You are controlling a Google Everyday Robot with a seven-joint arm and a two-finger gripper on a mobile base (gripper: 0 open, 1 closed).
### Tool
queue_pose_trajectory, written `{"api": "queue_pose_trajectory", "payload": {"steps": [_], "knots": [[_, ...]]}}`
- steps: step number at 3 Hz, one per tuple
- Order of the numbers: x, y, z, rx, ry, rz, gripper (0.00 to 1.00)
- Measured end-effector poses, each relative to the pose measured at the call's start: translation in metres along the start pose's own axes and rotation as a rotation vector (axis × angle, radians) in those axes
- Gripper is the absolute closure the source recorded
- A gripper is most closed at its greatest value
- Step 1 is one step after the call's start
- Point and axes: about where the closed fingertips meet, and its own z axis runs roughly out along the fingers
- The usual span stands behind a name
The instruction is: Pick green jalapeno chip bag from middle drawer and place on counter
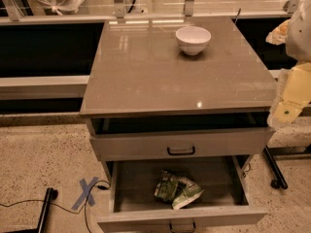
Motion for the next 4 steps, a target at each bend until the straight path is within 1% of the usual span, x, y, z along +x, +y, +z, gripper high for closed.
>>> {"api": "queue_pose_trajectory", "payload": {"steps": [1, 2, 3, 4], "knots": [[0.000, 0.000, 0.000, 0.000, 0.000, 0.000, 0.00], [0.000, -0.001, 0.041, -0.058, 0.027, -0.077, 0.00], [0.013, 0.016, 0.118, -0.180, -0.038, -0.171, 0.00], [0.038, 0.024, 0.132, -0.144, -0.177, -0.162, 0.00]]}}
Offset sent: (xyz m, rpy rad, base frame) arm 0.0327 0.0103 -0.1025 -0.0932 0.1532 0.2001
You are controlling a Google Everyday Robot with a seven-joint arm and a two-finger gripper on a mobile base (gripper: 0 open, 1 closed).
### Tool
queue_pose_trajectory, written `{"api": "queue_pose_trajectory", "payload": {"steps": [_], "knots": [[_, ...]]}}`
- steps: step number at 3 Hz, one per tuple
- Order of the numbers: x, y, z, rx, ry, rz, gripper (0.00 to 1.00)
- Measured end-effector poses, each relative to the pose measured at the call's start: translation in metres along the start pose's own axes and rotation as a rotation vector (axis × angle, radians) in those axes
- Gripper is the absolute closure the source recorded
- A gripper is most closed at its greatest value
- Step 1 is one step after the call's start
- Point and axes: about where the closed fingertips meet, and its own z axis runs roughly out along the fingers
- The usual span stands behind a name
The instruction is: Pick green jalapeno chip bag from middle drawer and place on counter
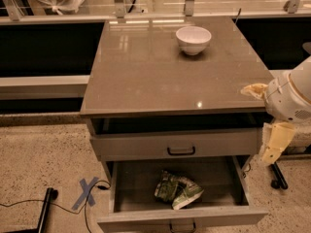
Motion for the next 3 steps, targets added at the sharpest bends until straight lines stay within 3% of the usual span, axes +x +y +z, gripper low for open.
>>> {"api": "queue_pose_trajectory", "payload": {"steps": [1, 2, 3], "knots": [[0.001, 0.002, -0.003, 0.008, -0.010, -0.014, 0.00], [-0.004, 0.012, 0.028, -0.133, 0.081, -0.179, 0.00], [-0.004, 0.034, 0.034, -0.242, 0.126, -0.464, 0.00]]}}
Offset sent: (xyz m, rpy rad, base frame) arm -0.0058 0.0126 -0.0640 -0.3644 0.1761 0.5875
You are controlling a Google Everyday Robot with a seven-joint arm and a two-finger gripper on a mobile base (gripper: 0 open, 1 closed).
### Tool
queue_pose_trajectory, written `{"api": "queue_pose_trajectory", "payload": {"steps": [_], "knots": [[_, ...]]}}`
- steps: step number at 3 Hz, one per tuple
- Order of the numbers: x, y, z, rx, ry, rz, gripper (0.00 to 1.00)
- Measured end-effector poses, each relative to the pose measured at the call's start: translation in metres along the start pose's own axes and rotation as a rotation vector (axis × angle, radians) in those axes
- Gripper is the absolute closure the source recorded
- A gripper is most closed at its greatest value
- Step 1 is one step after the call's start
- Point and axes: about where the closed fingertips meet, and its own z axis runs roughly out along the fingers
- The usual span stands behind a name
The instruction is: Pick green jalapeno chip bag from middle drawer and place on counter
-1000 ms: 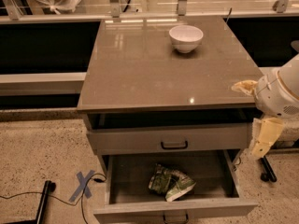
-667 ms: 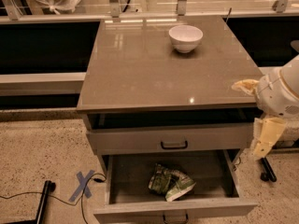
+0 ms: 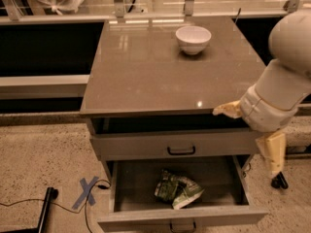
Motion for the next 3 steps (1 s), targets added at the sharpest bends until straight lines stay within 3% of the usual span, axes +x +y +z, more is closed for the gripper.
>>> {"api": "queue_pose_trajectory", "payload": {"steps": [1, 2, 3], "knots": [[-0.005, 0.004, -0.050, 0.150, 0.024, -0.013, 0.00], [-0.012, 0.005, -0.040, 0.127, 0.045, -0.029, 0.00], [-0.005, 0.006, -0.017, 0.158, 0.058, -0.130, 0.00]]}}
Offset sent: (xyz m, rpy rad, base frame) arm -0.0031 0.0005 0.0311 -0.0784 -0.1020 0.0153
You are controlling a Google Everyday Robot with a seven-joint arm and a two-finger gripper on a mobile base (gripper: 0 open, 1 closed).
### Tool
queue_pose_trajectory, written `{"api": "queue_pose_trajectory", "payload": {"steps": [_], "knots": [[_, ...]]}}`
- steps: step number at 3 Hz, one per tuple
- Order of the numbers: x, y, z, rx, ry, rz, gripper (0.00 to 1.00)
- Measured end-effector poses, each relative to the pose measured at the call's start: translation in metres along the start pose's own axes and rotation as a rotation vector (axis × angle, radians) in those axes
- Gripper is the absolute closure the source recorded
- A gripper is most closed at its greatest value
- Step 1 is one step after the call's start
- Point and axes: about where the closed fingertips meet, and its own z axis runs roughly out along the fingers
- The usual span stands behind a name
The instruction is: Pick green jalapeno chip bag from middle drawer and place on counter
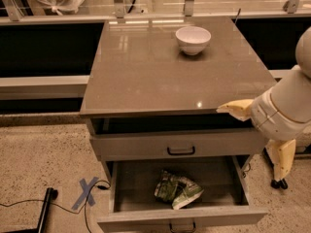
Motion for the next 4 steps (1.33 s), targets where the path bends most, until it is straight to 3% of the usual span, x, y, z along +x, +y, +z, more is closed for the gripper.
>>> {"api": "queue_pose_trajectory", "payload": {"steps": [1, 2, 3, 4], "knots": [[0.006, 0.016, 0.005, 0.145, -0.016, -0.091, 0.00], [0.006, 0.018, 0.004, 0.129, -0.006, -0.125, 0.00], [0.006, 0.017, 0.004, 0.129, -0.007, -0.119, 0.00], [-0.003, -0.003, 0.042, 0.127, -0.073, -0.189, 0.00]]}}
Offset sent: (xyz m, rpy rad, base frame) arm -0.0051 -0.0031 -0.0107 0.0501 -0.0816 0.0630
